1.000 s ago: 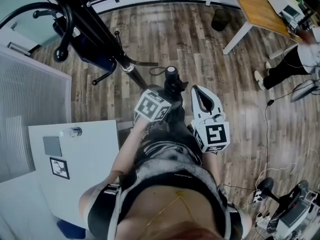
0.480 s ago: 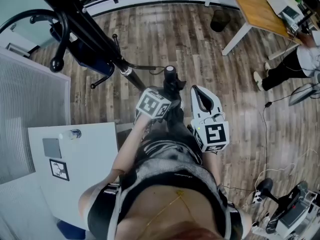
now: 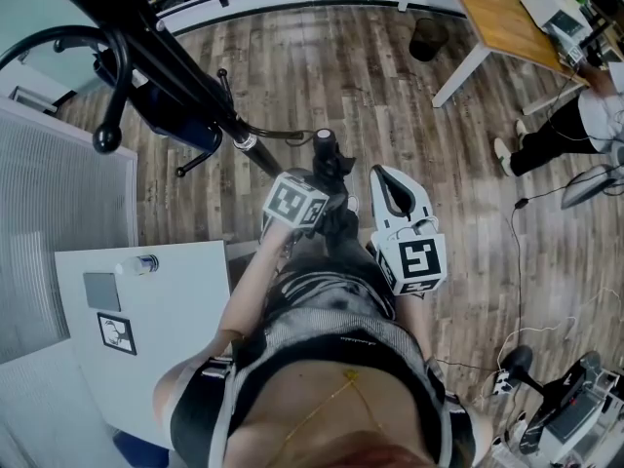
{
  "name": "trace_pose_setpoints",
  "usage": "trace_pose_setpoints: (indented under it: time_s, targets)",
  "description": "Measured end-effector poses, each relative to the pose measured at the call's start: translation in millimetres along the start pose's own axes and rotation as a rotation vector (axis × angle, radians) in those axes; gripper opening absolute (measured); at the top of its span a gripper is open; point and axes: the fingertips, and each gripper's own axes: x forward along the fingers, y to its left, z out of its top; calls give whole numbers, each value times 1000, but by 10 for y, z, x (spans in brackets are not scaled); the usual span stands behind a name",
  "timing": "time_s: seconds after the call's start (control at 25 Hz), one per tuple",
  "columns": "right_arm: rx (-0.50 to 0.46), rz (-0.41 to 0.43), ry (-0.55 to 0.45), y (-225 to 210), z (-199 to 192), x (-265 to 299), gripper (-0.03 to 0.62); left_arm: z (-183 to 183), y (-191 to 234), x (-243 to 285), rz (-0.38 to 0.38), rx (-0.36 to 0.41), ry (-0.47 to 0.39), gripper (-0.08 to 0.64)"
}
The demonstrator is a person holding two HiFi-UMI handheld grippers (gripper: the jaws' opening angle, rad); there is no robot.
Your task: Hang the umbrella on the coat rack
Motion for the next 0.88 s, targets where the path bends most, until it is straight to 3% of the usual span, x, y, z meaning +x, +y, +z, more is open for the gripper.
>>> trace_pose_setpoints:
  time_s: [0.2, 0.88]
  targets:
    - [-3, 8, 1, 7, 11, 10, 5, -126, 17, 83, -21, -28, 16, 261]
    - [-7, 60, 16, 119, -1, 144, 4, -236, 295, -49, 41, -105, 5, 261]
